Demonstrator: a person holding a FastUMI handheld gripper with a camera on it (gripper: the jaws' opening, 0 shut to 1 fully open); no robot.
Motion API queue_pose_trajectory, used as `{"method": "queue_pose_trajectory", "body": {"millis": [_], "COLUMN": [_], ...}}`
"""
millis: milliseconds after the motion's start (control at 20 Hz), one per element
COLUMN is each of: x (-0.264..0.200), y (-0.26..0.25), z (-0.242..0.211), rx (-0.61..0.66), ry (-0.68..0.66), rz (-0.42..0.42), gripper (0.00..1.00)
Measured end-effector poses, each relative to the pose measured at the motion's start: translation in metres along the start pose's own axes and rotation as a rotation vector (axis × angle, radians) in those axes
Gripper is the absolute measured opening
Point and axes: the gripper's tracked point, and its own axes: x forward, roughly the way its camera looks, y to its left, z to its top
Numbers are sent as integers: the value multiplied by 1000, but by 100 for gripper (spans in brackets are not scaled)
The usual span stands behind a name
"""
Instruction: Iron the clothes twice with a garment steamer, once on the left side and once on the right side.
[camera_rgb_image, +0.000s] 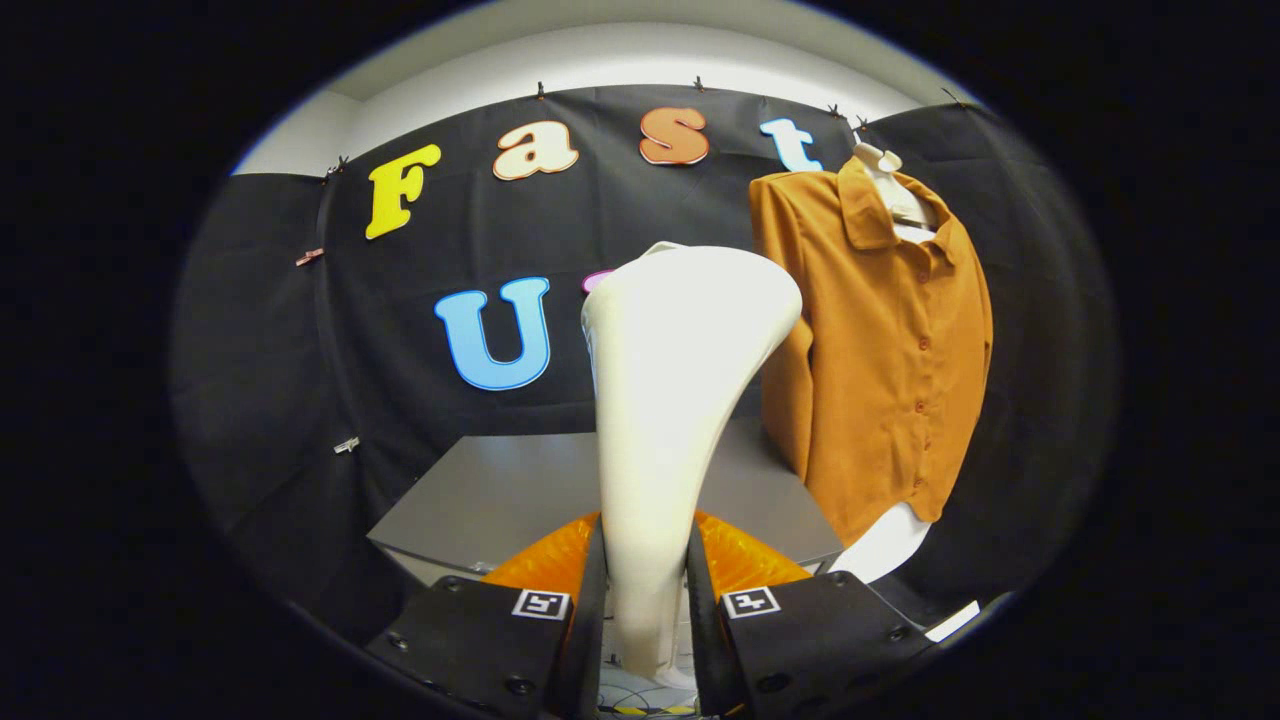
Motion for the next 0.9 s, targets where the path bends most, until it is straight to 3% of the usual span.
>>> {"method": "queue_pose_trajectory", "body": {"millis": [300, 900], "x": [1, 71], "y": [-78, -189], "z": [27, 49], "rx": [5, 13], "ry": [-76, -63], "rz": [-48, 104], "gripper": [41, 41]}}
